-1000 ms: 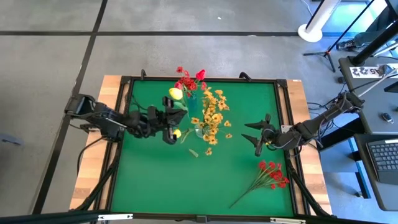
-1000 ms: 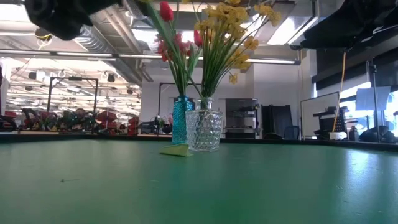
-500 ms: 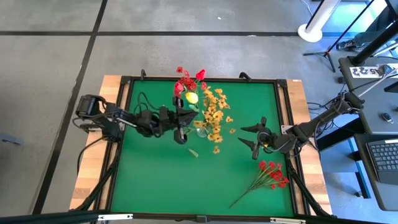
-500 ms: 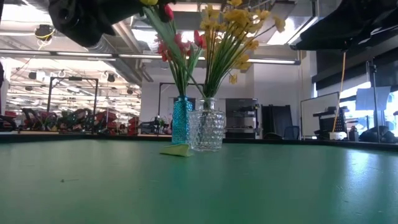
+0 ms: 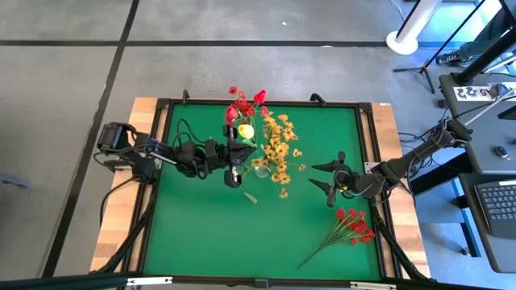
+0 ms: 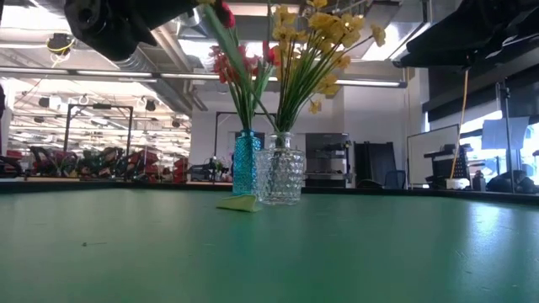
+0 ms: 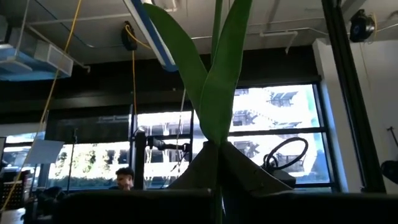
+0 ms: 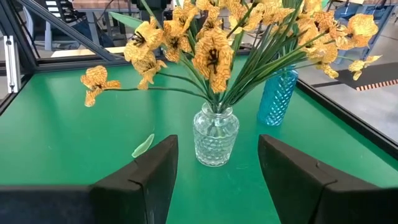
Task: Sort flowers into vase by color
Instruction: Put the yellow flower into the transparent vase
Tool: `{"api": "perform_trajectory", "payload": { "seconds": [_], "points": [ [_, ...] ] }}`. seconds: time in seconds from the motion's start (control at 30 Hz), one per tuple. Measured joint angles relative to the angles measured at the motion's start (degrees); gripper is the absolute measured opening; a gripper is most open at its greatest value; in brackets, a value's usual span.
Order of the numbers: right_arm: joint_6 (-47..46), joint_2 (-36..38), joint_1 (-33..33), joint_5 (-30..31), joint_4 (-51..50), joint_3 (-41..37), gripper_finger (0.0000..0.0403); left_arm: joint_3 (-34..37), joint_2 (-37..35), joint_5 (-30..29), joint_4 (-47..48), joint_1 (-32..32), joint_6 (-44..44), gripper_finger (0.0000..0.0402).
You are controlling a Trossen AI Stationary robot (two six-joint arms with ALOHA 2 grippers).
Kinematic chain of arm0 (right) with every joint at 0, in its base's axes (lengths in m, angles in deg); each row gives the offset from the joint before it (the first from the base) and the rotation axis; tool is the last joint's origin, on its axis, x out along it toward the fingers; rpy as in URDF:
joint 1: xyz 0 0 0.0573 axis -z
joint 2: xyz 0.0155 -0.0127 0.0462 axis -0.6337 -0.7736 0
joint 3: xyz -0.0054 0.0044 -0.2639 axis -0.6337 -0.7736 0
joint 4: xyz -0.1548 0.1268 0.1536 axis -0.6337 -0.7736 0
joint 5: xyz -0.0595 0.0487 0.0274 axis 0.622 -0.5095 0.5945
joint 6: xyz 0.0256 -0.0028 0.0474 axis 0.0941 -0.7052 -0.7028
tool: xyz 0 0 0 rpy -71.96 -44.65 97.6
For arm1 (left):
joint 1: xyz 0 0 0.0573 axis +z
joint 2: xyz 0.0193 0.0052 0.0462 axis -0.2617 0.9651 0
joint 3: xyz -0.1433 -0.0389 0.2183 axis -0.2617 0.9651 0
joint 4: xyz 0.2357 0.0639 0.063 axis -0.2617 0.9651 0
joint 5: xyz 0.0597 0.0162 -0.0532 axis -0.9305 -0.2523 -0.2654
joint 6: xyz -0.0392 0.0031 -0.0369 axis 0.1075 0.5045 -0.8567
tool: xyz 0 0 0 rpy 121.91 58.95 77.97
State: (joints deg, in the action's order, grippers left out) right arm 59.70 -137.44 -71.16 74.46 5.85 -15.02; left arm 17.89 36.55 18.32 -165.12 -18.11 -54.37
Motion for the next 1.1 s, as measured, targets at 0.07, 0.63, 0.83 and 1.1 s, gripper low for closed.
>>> {"api": "perform_trajectory", "payload": {
  "seconds": [0.07, 0.63, 0.83, 1.1],
  "points": [
    [-0.02, 0.00, -0.02, -0.02, 0.00, 0.00, 0.0220, 0.02, 0.37, 0.22, 0.07, 0.33, -0.27, 0.0000],
    [23.25, -1.42, 1.41, -10.09, 23.84, 9.61, 0.0220, 0.97, -2.23, -4.49, 0.04, -4.48, 5.20, 0.0000],
    [28.89, -11.74, 8.86, -17.53, 14.54, 23.80, 0.0220, -1.00, -2.28, -5.27, 0.69, -5.65, 7.39, 0.0000],
    [26.61, -24.94, 17.70, -31.58, 6.50, 39.40, 0.0220, -2.89, -2.28, -5.33, 4.27, -7.01, 7.74, 0.0000]
  ]
}}
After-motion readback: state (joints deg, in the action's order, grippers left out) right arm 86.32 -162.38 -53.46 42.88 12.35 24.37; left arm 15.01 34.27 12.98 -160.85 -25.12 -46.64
